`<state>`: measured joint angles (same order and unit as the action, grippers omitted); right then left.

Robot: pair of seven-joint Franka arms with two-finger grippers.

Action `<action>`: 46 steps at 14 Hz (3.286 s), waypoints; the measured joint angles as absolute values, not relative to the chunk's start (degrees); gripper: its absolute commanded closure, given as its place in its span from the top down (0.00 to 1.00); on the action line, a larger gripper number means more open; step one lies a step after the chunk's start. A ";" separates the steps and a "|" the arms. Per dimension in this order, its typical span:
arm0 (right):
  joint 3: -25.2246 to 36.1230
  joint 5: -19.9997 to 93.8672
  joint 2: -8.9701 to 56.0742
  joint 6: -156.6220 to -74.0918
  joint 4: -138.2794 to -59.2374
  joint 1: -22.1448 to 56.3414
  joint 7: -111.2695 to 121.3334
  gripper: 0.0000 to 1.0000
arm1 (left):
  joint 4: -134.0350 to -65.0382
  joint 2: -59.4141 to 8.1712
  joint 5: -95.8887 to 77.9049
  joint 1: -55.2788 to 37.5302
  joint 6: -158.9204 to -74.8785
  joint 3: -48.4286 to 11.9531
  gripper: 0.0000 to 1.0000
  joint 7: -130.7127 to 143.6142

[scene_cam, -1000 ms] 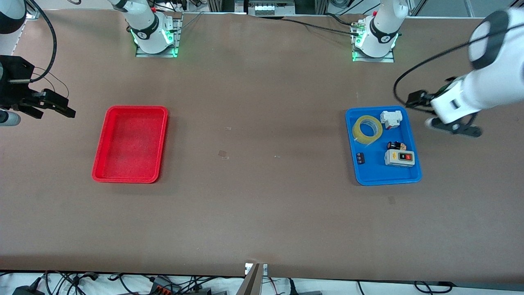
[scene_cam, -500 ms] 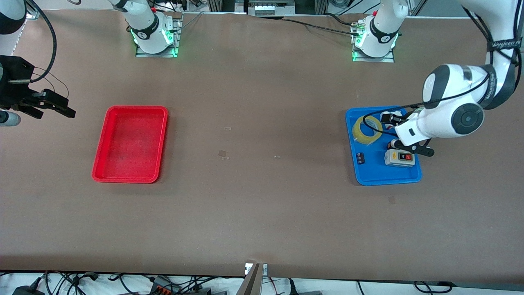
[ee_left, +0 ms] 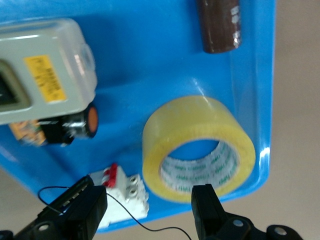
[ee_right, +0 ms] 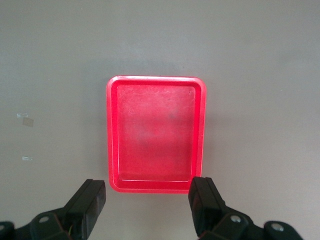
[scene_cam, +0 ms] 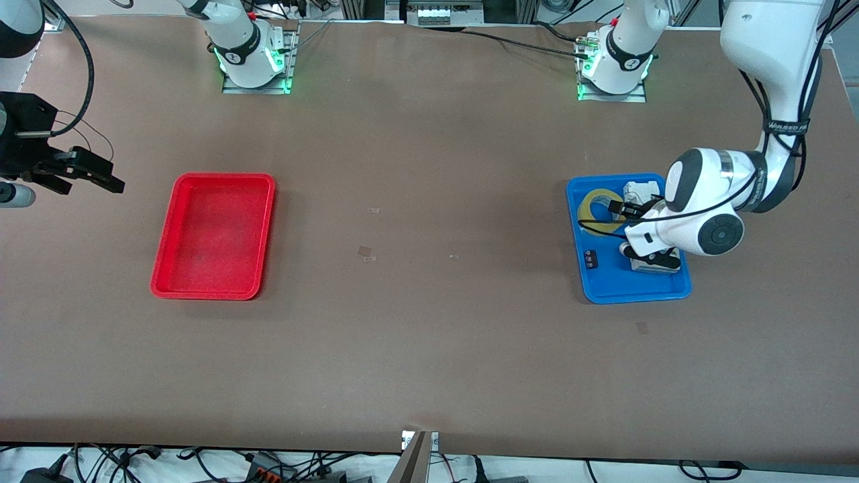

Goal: Place and move tape with both arms
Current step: 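Grasp the yellow tape roll with the left gripper and lift it, then carry the tape with the left gripper and set it on the table center, then grasp the tape with the right gripper while the left gripper withdraws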

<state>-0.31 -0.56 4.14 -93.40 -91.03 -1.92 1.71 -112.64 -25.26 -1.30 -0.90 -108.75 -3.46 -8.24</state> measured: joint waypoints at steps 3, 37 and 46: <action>-0.31 -0.56 4.14 -93.44 -91.03 -1.92 1.71 1.00 | -112.35 -27.36 -4.77 -0.57 -109.28 -3.44 0.95 -8.11; -0.74 -0.58 8.73 -93.87 -90.89 0.73 1.86 1.00 | -75.46 -49.80 -25.13 -38.25 -123.94 -3.78 1.00 58.61; -1.09 0.90 16.80 -99.75 -90.99 12.92 -1.52 1.00 | -73.76 -35.32 -12.48 -22.92 -99.98 -2.13 1.00 49.25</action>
